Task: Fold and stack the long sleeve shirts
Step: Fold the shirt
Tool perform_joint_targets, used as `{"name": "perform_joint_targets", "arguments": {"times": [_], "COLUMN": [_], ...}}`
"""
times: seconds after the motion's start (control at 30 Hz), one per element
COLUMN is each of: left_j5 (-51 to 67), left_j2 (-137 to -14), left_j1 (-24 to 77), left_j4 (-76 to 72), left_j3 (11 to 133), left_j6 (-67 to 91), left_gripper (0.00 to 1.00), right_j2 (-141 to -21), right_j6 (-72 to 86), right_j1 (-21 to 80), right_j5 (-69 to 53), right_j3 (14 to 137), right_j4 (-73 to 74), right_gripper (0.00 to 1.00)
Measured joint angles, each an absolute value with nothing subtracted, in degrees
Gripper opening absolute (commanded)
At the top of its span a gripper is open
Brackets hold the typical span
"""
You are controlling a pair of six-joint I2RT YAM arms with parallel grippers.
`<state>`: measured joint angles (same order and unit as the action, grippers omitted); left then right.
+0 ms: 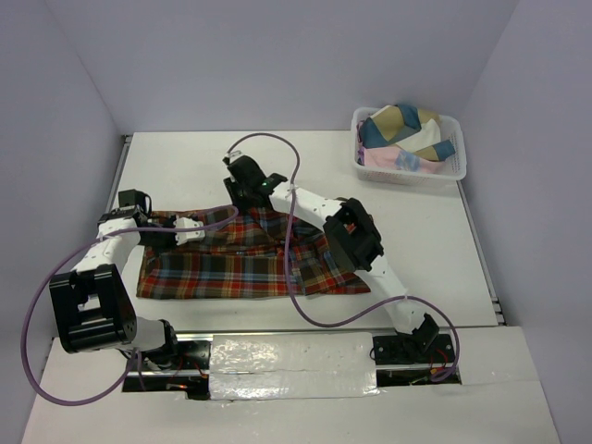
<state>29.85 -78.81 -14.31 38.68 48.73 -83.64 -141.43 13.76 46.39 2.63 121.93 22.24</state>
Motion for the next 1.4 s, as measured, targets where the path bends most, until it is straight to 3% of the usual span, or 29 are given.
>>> {"name": "perform_joint_targets", "arguments": {"times": [0.13,0.27,0.3,0.37,0.47,0.5,0.57,0.6,0.67,1.07,1.4], "left_j5": [29.8,29.8,29.8,29.8,29.8,29.8,29.8,29.8,29.8,30.7,32.7], "left_j2": [-78.6,-78.4,-78.4,-78.4,-78.4,-78.4,-78.4,-78.4,-78.4,-78.4,-78.8], "left_j1": [-14.2,-14.1,-14.0,-14.0,-13.9,-13.9,-13.9,-13.9,-13.8,-13.7,-13.7], "left_j4": [38.5,38.5,38.5,38.5,38.5,38.4,38.3,38.2,38.2,36.8,37.0], "left_j3": [48.7,48.7,48.7,48.7,48.7,48.7,48.7,48.7,48.7,50.2,57.0], "left_j6": [-83.6,-83.6,-83.6,-83.6,-83.6,-83.6,-83.6,-83.6,-83.6,-75.9,-71.9], "left_gripper": [0.00,0.00,0.00,0.00,0.00,0.00,0.00,0.00,0.00,0.00,0.00], "right_j2": [-141.9,-141.9,-141.9,-141.9,-141.9,-141.9,-141.9,-141.9,-142.0,-141.2,-129.5], "right_j6": [14.3,14.9,15.1,15.1,14.8,14.8,14.7,14.7,14.6,17.1,21.4], "right_j1": [46.4,45.8,45.7,45.7,45.7,45.7,45.7,45.7,45.7,42.5,34.8], "right_j5": [7.2,9.7,10.3,11.5,11.8,11.8,11.7,11.6,11.6,11.2,12.3], "right_j3": [121.9,122.0,122.0,122.2,122.3,122.3,122.3,122.5,122.8,125.1,117.5], "right_j4": [24.2,24.6,24.9,25.4,25.4,25.4,25.5,25.7,25.9,25.9,19.5], "right_gripper": [0.19,0.19,0.20,0.34,0.36,0.33,0.20,0.09,0.00,0.00,0.00]}}
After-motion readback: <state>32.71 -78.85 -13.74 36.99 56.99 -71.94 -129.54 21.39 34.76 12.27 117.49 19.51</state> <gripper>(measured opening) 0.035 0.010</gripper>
